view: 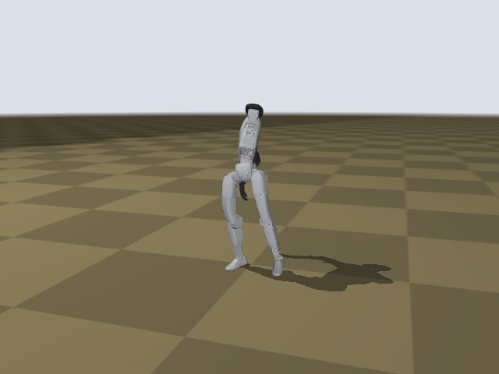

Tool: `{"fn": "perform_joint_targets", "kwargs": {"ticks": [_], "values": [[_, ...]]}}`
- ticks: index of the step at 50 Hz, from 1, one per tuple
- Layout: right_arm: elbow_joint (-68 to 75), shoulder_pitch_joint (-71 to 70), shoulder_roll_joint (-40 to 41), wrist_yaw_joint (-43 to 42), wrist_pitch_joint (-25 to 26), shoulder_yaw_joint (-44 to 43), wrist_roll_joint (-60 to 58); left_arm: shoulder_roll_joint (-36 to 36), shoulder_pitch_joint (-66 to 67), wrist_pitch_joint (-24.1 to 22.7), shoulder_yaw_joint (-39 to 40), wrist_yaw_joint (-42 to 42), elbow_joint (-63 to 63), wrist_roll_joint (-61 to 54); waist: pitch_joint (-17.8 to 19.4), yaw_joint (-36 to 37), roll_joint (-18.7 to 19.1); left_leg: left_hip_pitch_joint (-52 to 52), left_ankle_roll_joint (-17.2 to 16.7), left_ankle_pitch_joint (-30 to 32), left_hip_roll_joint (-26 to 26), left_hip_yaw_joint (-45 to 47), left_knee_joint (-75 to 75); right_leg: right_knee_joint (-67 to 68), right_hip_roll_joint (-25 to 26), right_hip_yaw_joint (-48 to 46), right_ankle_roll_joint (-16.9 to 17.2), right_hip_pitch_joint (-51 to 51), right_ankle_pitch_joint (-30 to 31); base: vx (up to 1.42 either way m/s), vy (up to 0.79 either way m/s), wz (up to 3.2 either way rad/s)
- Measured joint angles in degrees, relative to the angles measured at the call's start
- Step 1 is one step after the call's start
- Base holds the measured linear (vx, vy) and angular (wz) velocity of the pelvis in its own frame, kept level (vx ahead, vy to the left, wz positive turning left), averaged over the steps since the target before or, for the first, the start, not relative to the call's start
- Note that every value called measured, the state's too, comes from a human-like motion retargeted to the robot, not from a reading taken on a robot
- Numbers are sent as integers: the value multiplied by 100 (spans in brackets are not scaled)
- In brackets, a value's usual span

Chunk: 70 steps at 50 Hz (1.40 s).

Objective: In place motions

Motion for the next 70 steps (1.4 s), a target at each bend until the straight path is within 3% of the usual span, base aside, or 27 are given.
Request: {"fn": "perform_joint_targets", "kwargs": {"ticks": [4,9,20,23,26,31,33,37,42,49,57,70], "values": [[-262,-89,0,135,-78,-209,176,0,0,-126,0,-440,36,-410,78,-36,49,333,72,-557,-99,180,-465,19,3,-90,148,71,-59,30,32,29],[-208,-153,0,227,-59,-504,392,0,0,-346,0,-215,-176,-842,108,-220,76,620,276,-1309,-292,430,-1027,37,-47,-252,345,173,-92,35,35,34],[1489,-66,0,-282,264,-505,917,0,0,-434,0,-549,-586,-534,18,-34,50,718,777,-1390,-772,647,-1469,610,-494,-441,247,-315,742,17,24,-17],[1716,72,0,-532,229,-503,929,0,0,-426,0,-656,-659,-458,-6,-182,58,676,859,-1363,-676,748,-1530,823,-391,-792,23,-441,649,6,13,-21],[1845,333,0,-775,126,-477,912,0,0,-370,0,-798,-608,-389,-63,-465,48,694,886,-1382,-584,840,-1529,1108,-230,-1112,77,-466,411,5,12,-20],[1802,553,0,-1021,-70,-283,771,0,0,-190,0,-677,-571,62,-348,-831,3,659,957,-1433,-659,863,-1482,1214,332,-206,431,-536,237,0,0,0],[1740,563,0,-1098,-142,-189,675,0,0,-111,0,-566,-577,231,-462,-840,-2,657,976,-1462,-730,908,-1469,1069,438,-37,379,-497,154,4,3,-29],[1574,506,0,-1077,-272,-164,525,0,0,-38,0,-505,-686,387,-585,-546,-1,658,992,-1518,-899,1118,-1507,578,401,-456,94,-399,0,6,3,-55],[1447,527,0,-734,-391,-408,438,0,0,-14,0,-621,-739,106,-655,-158,18,784,977,-1519,-955,1301,-1631,279,372,-164,284,-357,258,-5,-2,-49],[1105,754,0,-414,-607,-502,465,0,0,-270,0,-796,-975,152,-808,-387,19,842,908,-1474,-840,1441,-1690,106,551,-73,150,-336,366,-9,-5,-16],[1589,798,0,-444,-372,-504,343,0,0,-284,0,-816,-1253,383,-893,-419,14,835,798,-1416,-696,1413,-1679,-58,695,-159,32,-243,352,-6,-10,6],[2350,668,0,-811,-200,-504,692,0,0,-162,0,-898,-927,108,-622,-541,16,797,518,-1393,-367,1122,-1253,-170,805,-486,-141,92,179,-8,-10,17]]}}
